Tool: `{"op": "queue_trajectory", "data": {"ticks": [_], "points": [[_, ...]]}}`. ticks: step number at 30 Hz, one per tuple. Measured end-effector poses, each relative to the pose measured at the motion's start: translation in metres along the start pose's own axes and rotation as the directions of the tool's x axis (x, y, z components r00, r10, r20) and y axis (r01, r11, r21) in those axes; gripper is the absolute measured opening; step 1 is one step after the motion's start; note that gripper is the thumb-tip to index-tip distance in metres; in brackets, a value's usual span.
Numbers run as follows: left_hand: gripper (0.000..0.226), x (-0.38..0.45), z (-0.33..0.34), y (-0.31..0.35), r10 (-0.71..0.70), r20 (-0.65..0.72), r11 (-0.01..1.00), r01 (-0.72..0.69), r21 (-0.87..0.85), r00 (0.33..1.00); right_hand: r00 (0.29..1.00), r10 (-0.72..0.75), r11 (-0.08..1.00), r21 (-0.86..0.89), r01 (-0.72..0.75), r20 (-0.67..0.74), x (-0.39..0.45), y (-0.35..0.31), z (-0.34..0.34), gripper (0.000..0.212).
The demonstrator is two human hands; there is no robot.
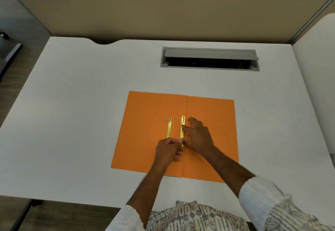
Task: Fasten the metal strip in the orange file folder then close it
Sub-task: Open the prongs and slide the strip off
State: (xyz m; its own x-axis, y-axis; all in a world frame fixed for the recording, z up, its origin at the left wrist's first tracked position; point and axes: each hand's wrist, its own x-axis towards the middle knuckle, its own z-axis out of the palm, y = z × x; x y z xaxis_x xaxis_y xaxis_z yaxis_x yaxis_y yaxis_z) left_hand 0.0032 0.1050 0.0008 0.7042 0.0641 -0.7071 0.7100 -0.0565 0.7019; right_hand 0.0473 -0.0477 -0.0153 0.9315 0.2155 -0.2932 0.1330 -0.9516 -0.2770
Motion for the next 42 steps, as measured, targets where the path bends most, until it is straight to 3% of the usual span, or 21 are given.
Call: {"op": "queue_trajectory", "data": {"ticks": [7,11,14,19,32,42], "points": [[0.01,-0.009,0.003,-0.012,-0.027,-0.065,0.999,0.028,0.022,0.998,0.999,-0.002,1.0,-0.015,0.001,-0.053,-0.007,-0.001,0.008,0.067],[0.012,-0.014,0.006,-0.014,0.125,-0.175,0.978,-0.091,0.189,0.977,0.999,0.0,1.0,0.031,0.002,-0.044,-0.007,0.002,0.007,0.069],[0.019,-0.016,0.011,-0.016,0.279,-0.197,0.897,-0.183,0.402,0.94,1.0,-0.002,0.999,0.046,0.003,-0.021,-0.006,0.003,0.005,0.07],[0.018,-0.02,0.018,-0.019,0.371,-0.191,0.824,-0.227,0.519,0.909,0.999,0.012,0.998,0.066,-0.009,-0.043,-0.007,-0.001,0.006,0.072],[0.012,-0.025,0.034,-0.022,0.326,-0.274,0.889,-0.195,0.414,0.905,0.996,0.008,0.998,0.062,-0.002,-0.091,-0.007,0.002,0.013,0.073],[0.011,-0.023,0.036,-0.026,0.343,-0.264,0.877,-0.207,0.433,0.901,0.996,-0.002,0.999,0.048,0.006,-0.088,-0.007,0.003,0.015,0.071]]}}
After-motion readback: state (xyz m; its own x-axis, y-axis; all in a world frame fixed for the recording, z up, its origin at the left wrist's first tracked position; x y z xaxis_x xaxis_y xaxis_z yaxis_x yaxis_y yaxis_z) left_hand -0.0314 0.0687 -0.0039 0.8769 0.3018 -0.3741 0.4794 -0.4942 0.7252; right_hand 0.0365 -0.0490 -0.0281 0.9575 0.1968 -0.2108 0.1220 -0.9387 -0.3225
